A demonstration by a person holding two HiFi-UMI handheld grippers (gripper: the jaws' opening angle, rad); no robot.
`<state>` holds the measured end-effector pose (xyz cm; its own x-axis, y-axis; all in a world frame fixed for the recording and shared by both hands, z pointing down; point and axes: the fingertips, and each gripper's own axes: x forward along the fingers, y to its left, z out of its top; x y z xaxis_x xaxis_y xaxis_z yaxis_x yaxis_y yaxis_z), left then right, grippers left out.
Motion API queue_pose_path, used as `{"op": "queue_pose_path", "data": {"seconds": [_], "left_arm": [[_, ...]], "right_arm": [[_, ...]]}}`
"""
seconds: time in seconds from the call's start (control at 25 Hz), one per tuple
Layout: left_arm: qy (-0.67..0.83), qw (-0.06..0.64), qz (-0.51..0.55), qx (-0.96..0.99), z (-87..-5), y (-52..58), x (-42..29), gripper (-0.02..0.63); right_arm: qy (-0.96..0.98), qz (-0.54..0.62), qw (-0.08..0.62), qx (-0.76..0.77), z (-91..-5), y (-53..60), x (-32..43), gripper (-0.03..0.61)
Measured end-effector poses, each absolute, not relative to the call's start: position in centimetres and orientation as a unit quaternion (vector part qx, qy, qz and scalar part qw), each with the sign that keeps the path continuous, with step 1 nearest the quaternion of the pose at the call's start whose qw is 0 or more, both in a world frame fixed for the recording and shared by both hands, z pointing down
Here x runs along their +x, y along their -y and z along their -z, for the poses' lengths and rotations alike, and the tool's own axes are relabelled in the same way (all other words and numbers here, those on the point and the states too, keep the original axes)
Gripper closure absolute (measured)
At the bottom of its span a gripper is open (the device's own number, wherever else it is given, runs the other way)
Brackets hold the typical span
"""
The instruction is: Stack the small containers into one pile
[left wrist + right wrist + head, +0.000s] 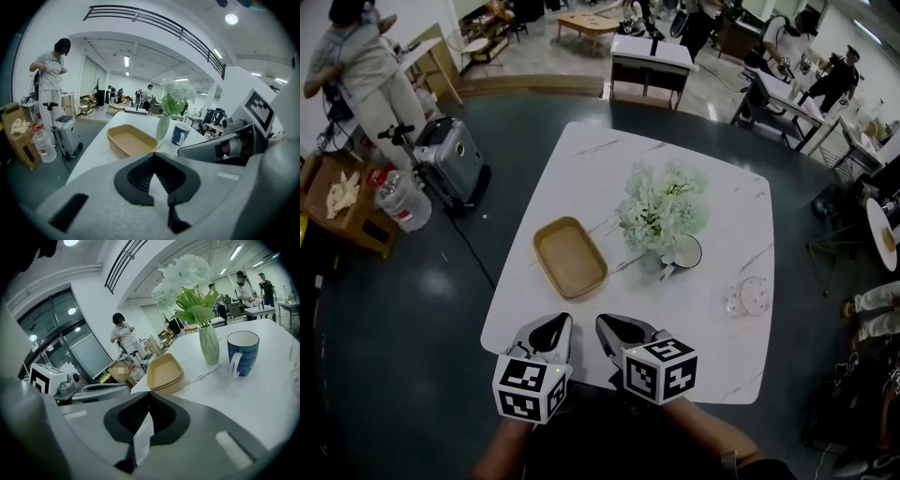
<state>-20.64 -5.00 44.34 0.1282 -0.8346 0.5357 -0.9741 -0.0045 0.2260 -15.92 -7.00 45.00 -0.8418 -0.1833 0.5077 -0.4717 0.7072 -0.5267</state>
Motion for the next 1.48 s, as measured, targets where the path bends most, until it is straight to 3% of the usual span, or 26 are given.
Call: {"op": "queue_pose_path", "data": {"seconds": [0.52, 1.48], "left_arm": [[0.665, 0.301, -0.110, 0.675, -45.0, 2.2, -19.8, 0.617], [0.668, 0.284, -0.111, 0.679, -43.6, 2.3, -21.5, 0.617]], "right_arm": [[0.915, -0.273, 0.245, 0.168, -45.5, 5.5, -15.2, 0.580], [0.919, -0.286, 0.227, 0.150, -44.1, 4.5, -16.2, 0.578]]}}
